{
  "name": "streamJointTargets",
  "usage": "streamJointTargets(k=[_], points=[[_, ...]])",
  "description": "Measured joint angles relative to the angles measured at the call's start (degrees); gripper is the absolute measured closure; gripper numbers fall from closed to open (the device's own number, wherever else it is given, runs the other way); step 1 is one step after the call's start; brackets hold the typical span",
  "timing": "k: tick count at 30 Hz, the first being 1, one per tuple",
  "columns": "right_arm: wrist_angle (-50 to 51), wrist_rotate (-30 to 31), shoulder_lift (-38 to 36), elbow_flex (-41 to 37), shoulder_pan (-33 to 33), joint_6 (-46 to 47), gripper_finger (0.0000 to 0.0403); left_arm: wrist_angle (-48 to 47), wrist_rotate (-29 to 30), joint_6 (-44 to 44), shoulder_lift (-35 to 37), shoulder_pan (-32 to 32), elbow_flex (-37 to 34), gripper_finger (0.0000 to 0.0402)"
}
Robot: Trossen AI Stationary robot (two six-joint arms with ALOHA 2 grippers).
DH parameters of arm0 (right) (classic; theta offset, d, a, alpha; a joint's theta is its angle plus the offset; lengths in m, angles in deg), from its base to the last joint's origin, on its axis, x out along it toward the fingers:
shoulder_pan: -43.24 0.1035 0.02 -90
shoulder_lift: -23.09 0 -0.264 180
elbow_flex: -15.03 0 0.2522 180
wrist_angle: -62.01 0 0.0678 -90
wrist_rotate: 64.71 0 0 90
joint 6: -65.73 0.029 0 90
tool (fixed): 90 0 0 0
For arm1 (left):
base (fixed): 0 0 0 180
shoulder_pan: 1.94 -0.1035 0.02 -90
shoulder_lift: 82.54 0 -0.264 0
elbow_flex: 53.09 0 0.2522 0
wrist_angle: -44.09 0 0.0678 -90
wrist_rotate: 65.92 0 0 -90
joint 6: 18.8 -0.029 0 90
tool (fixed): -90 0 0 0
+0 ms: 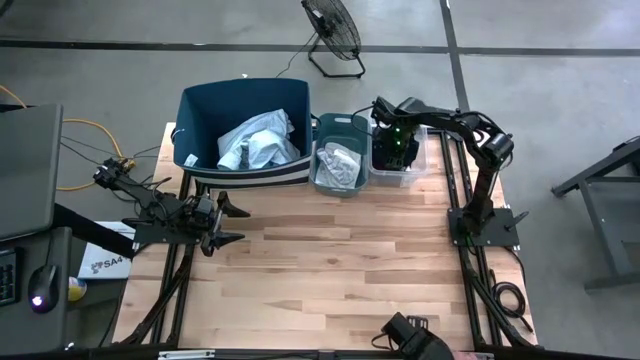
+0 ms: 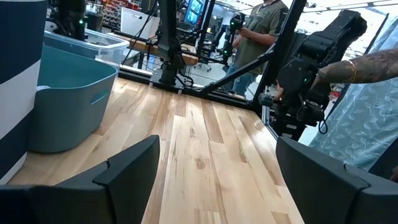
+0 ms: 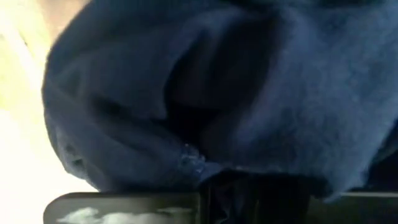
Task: Pick & Place Cloths
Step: Put the dark blue underwear into the transparent bin
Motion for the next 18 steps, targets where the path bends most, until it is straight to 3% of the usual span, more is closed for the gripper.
streamJointTargets(k=[4,8,12,18], points=[[-1.1,-0.22,0.0,-0.93,0.0,2.43,0.0376,0.0,0.0,-0.01,0.0,0.01,0.0,0.0086],[-1.22,0.3,-0.2,-0.99,0.02,5.82,0.0345,0.0,-0.02,-0.01,0.0,0.01,0.0,0.0086],[0.25,2.37,-0.35,-0.02,0.13,9.46,0.0299,0.0,-0.02,-0.01,0.0,0.0,0.0,0.0086],[2.47,-0.5,-2.28,2.11,0.14,10.02,0.0203,0.0,-0.02,-0.01,0.0,0.01,0.0,0.0086]])
